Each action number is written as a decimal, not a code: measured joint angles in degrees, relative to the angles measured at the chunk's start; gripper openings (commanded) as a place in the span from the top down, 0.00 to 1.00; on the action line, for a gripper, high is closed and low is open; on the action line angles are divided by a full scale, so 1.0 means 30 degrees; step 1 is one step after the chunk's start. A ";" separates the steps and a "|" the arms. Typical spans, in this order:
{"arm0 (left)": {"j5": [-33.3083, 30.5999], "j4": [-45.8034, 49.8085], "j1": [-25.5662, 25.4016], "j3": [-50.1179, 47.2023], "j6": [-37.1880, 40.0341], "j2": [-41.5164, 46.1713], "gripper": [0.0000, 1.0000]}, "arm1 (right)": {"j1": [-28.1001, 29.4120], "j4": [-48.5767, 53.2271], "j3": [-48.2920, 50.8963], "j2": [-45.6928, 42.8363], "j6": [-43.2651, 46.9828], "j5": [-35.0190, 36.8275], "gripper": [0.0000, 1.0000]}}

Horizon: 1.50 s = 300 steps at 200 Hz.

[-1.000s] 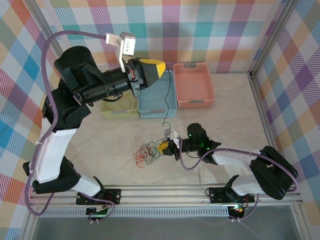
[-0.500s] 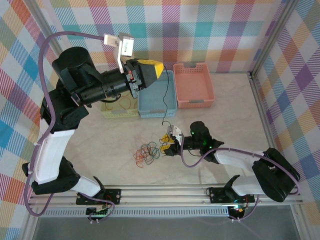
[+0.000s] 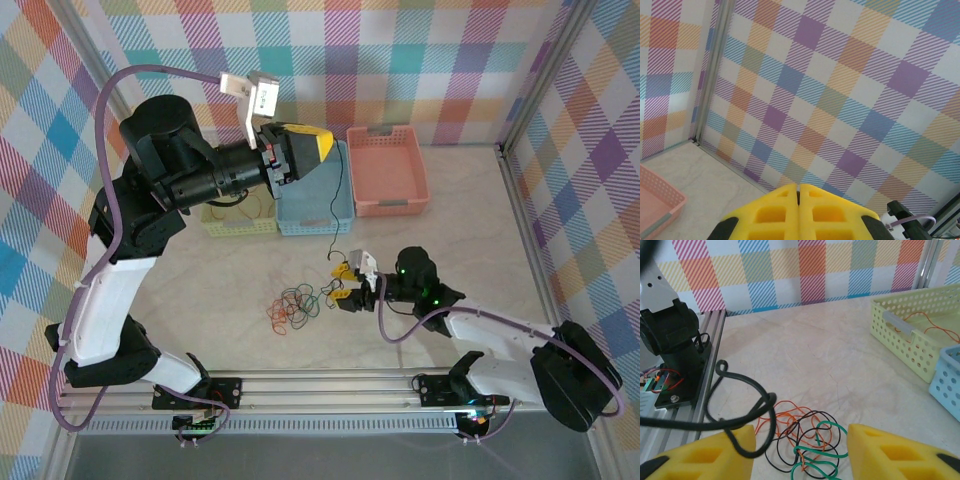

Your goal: Untangle the cables

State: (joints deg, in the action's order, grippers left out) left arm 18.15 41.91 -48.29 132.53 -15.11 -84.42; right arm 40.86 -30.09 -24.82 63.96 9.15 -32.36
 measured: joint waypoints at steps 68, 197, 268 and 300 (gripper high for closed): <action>0.0124 -0.0102 0.0000 -0.0313 -0.0007 0.0000 1.00 | -0.0138 -0.0102 0.0291 -0.0109 -0.0415 -0.1989 0.34; 0.0153 -0.0525 0.0000 -0.0313 -0.0015 -0.0168 1.00 | 0.0393 -0.0532 -0.1355 0.4626 -0.0648 -0.3956 0.58; 0.0146 -0.0517 0.0000 -0.0313 -0.0007 -0.0197 1.00 | 0.0393 -0.0831 -0.1450 0.5078 -0.0379 -0.3949 0.86; 0.0146 -0.0517 0.0000 -0.0313 -0.0007 -0.0204 1.00 | 0.0393 -0.0962 -0.1450 0.5100 -0.0277 -0.3891 0.96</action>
State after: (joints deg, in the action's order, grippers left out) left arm 18.59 40.36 -48.29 131.59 -15.14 -85.03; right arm 42.04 -32.97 -29.17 79.26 8.32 -44.03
